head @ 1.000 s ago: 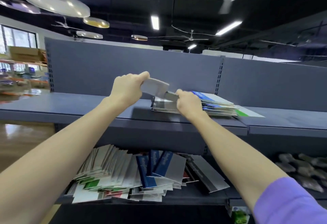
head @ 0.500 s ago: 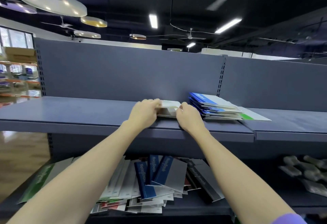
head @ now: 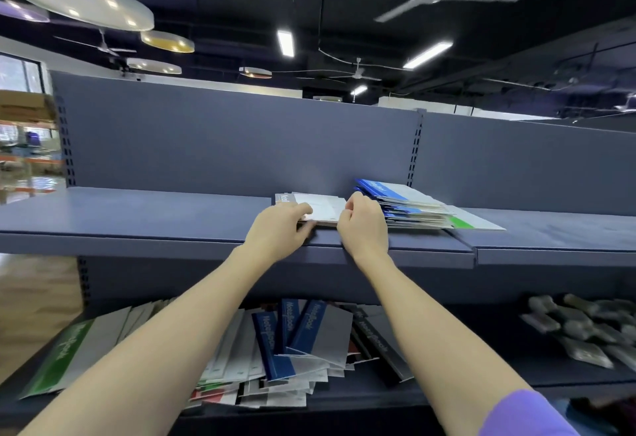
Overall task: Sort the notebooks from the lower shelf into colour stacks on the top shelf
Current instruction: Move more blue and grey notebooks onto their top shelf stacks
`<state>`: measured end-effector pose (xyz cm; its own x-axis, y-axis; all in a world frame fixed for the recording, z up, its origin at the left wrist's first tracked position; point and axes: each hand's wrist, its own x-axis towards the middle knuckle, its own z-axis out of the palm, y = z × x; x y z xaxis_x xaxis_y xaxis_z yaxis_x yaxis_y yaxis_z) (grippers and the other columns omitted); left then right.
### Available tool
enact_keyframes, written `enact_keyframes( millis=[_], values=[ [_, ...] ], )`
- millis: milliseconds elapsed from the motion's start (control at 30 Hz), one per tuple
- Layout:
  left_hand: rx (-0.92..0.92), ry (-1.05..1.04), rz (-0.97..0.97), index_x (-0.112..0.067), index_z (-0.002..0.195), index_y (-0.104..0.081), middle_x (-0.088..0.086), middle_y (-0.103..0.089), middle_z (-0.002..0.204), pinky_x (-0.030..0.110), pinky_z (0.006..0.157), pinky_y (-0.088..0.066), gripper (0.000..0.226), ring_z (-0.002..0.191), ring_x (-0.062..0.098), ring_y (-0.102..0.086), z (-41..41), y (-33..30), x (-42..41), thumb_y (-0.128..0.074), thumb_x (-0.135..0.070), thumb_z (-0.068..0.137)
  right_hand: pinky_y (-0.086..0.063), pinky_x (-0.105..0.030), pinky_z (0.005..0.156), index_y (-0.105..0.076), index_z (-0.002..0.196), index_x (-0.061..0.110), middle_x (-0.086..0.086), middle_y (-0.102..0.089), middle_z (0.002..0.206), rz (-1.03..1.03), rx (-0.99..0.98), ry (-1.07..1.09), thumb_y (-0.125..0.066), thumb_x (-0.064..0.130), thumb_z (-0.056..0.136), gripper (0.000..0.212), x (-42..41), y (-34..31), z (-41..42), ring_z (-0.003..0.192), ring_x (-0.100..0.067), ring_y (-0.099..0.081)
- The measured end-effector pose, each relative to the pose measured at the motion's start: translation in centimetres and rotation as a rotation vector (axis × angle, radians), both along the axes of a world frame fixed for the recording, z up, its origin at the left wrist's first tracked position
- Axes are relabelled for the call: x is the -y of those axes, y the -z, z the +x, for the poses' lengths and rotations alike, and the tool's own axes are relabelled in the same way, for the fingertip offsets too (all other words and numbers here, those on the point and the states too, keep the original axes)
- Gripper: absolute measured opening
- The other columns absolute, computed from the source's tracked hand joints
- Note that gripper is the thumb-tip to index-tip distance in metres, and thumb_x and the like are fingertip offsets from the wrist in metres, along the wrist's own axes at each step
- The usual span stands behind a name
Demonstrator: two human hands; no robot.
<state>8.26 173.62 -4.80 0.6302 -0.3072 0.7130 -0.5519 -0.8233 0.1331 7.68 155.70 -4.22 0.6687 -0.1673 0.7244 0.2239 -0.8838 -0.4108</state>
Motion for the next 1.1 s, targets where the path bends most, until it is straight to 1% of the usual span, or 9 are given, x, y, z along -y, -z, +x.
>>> enact_keyframes(
  millis=[100, 200, 333, 400, 467, 567, 700, 833, 1100],
  values=[
    [0.062, 0.118, 0.064, -0.017, 0.102, -0.065, -0.002, -0.067, 0.090, 0.040, 0.074, -0.049, 0.022, 0.085, 0.024, -0.059, -2.0, 1.3, 0.7, -0.052, -0.034, 0.095, -0.044, -0.045, 0.075, -0.052, 0.087, 0.009, -0.008, -0.053, 0.086, -0.136, 0.156, -0.107, -0.051, 0.007, 0.086, 0.002, 0.4, 1.6, -1.7, 0.081, -0.027, -0.045],
    [0.172, 0.218, 0.092, -0.013, 0.102, -0.065, 0.000, -0.067, 0.098, 0.037, 0.078, -0.047, 0.015, 0.090, 0.024, -0.060, -3.9, 2.8, 1.8, -0.058, -0.022, 0.093, -0.039, -0.040, 0.069, -0.050, 0.087, 0.008, -0.007, -0.047, 0.084, -0.250, 0.236, -0.187, -0.052, 0.010, 0.087, 0.004, 1.7, 3.8, -4.1, 0.077, -0.025, -0.042],
    [0.357, 0.259, 0.078, -0.011, 0.097, -0.065, 0.004, -0.061, 0.095, 0.036, 0.076, -0.043, 0.011, 0.086, 0.024, -0.053, -6.3, 5.2, 3.8, -0.056, -0.016, 0.092, -0.038, -0.040, 0.068, -0.051, 0.086, 0.007, -0.007, -0.048, 0.081, -0.265, 0.236, -0.167, -0.055, 0.010, 0.088, 0.006, 4.7, 7.7, -7.3, 0.075, -0.025, -0.042],
    [0.381, 0.302, 0.104, -0.011, 0.096, -0.065, 0.004, -0.060, 0.093, 0.036, 0.074, -0.043, 0.013, 0.084, 0.025, -0.051, -7.0, 7.4, 4.6, -0.054, -0.015, 0.093, -0.040, -0.040, 0.068, -0.052, 0.086, 0.008, -0.004, -0.049, 0.081, -0.282, 0.177, -0.141, -0.059, 0.008, 0.086, 0.007, 6.2, 10.0, -8.5, 0.073, -0.024, -0.043],
    [0.289, 0.333, 0.196, -0.013, 0.098, -0.064, 0.003, -0.059, 0.092, 0.036, 0.071, -0.043, 0.017, 0.080, 0.024, -0.052, -7.3, 10.7, 5.2, -0.049, -0.018, 0.094, -0.042, -0.039, 0.069, -0.052, 0.086, 0.011, -0.002, -0.049, 0.081, -0.328, 0.062, -0.094, -0.060, 0.008, 0.083, 0.009, 7.3, 12.8, -9.5, 0.073, -0.022, -0.043],
    [0.026, 0.310, 0.328, -0.016, 0.103, -0.062, 0.001, -0.059, 0.091, 0.036, 0.070, -0.045, 0.028, 0.080, 0.025, -0.057, -7.1, 15.4, 5.4, -0.039, -0.029, 0.094, -0.043, -0.039, 0.069, -0.053, 0.091, 0.012, -0.004, -0.052, 0.087, -0.424, -0.198, 0.036, -0.057, 0.017, 0.081, 0.012, 8.6, 16.8, -10.3, 0.078, -0.027, -0.051],
    [-0.262, 0.224, 0.449, -0.020, 0.125, -0.053, 0.001, -0.057, 0.114, 0.035, 0.084, -0.038, 0.028, 0.105, 0.026, -0.054, -6.9, 18.6, 5.6, -0.043, -0.028, 0.100, -0.040, -0.039, 0.081, -0.054, 0.113, 0.011, -0.009, -0.055, 0.109, -0.399, -0.548, 0.106, -0.051, 0.025, 0.090, 0.027, 10.1, 20.3, -10.8, 0.099, -0.030, -0.053],
    [-0.384, 0.168, 0.463, -0.021, 0.127, -0.051, 0.000, -0.058, 0.120, 0.035, 0.087, -0.039, 0.030, 0.113, 0.025, -0.053, -6.5, 20.7, 5.9, -0.043, -0.031, 0.100, -0.041, -0.039, 0.091, -0.054, 0.120, 0.013, -0.009, -0.056, 0.118, -0.339, -0.687, 0.060, -0.051, 0.027, 0.091, 0.033, 11.1, 23.0, -10.8, 0.110, -0.030, -0.052],
    [-0.558, 0.064, 0.479, -0.019, 0.147, -0.038, 0.005, -0.046, 0.146, 0.038, 0.107, -0.035, 0.050, 0.134, 0.028, -0.041, -5.3, 23.4, 8.1, -0.045, -0.035, 0.100, -0.042, -0.038, 0.098, -0.049, 0.136, 0.013, -0.010, -0.052, 0.133, -0.272, -0.798, 0.029, -0.049, 0.031, 0.094, 0.046, 12.8, 26.5, -8.7, 0.120, -0.033, -0.051]
  ],
)
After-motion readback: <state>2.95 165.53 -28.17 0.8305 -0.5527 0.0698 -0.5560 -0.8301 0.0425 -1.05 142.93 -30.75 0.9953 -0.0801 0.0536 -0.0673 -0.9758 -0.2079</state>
